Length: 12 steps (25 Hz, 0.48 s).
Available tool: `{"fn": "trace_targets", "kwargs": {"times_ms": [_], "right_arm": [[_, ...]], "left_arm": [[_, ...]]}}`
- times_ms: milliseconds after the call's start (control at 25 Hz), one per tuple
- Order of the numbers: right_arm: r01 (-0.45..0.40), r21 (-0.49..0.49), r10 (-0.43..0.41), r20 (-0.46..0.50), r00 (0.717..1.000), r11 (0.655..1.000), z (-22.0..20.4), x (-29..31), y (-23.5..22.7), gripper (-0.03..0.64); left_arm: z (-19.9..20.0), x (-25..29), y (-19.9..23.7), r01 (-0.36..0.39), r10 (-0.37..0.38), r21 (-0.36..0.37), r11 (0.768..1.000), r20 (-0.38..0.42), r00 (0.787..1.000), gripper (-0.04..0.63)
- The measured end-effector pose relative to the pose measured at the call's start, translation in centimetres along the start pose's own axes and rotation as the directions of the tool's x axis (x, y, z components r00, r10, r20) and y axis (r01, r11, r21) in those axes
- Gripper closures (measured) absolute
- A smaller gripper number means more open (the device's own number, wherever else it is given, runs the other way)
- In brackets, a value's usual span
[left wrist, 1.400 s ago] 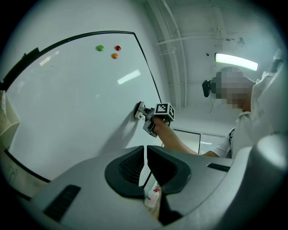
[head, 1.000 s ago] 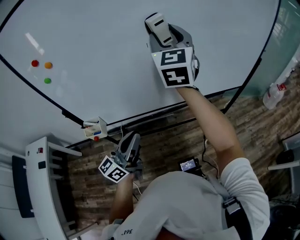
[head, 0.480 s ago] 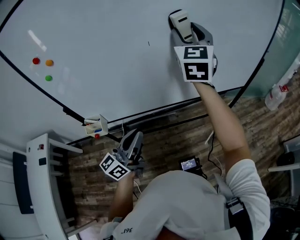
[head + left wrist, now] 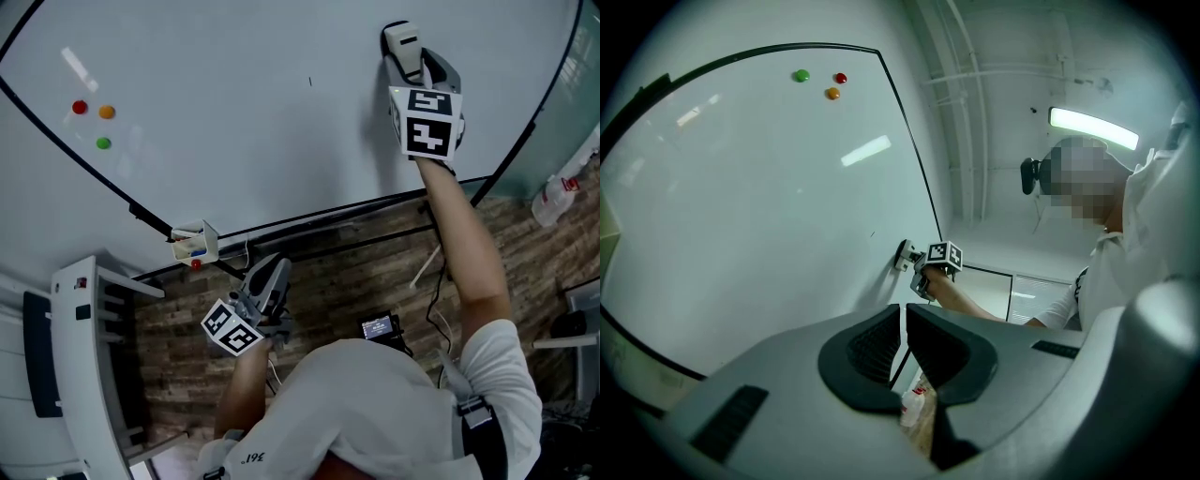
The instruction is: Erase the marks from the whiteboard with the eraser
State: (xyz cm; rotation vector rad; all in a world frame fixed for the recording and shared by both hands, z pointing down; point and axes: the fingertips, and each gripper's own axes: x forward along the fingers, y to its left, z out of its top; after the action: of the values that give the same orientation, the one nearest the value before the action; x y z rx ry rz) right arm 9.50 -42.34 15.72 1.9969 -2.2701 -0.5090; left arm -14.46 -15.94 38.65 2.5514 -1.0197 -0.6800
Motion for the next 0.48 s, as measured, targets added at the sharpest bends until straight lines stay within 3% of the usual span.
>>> {"fn": "trace_targets", "kwargs": {"times_ms": [200,480], "right_arm": [[-0.005,0.057,0.002,0.041,0.999,0.998,0.1,-1.1,-1.2,0.37],[-0.199,0.034,0.193,0.12,0.974,0.979,1.8,-3.0,6.0,0.37]], "left_arm": [[-0.1,0.1,-0.3,-0.007,0.007,-0.001,1.0,0.01,1.0,0.586],[0.4,-1.5,0.2,-0.018,0.018,-0.005,1.0,0.027,0.999,0.586]]}}
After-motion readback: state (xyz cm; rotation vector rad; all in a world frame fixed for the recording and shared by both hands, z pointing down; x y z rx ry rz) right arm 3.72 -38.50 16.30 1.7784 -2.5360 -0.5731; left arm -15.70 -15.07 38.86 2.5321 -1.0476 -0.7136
